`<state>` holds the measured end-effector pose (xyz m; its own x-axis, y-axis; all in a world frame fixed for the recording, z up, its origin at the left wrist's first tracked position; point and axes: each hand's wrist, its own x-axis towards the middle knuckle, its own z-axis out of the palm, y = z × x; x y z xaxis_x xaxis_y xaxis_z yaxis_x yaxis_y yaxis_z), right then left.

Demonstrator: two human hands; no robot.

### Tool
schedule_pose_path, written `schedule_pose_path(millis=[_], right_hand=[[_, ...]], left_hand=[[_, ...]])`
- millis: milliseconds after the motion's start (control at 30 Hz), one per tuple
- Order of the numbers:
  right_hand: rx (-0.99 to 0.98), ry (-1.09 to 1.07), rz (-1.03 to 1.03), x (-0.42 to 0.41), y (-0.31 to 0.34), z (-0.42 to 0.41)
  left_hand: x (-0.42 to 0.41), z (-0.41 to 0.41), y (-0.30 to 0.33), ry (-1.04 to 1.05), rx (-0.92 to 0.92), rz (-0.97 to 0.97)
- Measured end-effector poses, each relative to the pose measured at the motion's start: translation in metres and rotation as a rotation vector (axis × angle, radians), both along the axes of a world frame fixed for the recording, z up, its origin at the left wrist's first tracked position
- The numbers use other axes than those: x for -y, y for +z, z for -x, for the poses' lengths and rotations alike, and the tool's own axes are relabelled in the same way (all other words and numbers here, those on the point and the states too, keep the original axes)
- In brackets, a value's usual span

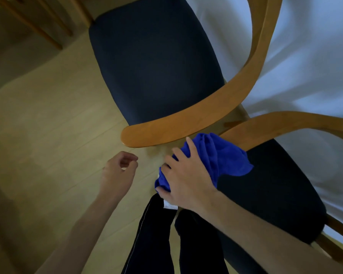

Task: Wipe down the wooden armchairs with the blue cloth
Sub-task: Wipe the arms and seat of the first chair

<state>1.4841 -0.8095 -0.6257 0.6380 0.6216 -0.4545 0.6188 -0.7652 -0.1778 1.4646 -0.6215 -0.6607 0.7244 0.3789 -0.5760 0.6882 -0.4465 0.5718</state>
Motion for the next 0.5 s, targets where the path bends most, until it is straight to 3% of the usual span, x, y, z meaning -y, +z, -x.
schedule_pose_path(millis=[100, 300, 500], right_hand=[[0.001, 0.034, -0.057, 0.012, -0.003, -0.015], [0.112, -0.212, -0.072, 0.073, -0.005, -0.055], [0.186, -0.374, 0.000, 0.094, 0.004, -0.063]], left_hand=[[0.003, -0.004, -0.001, -0.101, -0.019, 0.000], [0.046, -0.006, 0.009, -0.400, 0.044, 0.089], [0.075, -0.013, 0.016, -0.334, 0.094, 0.106]])
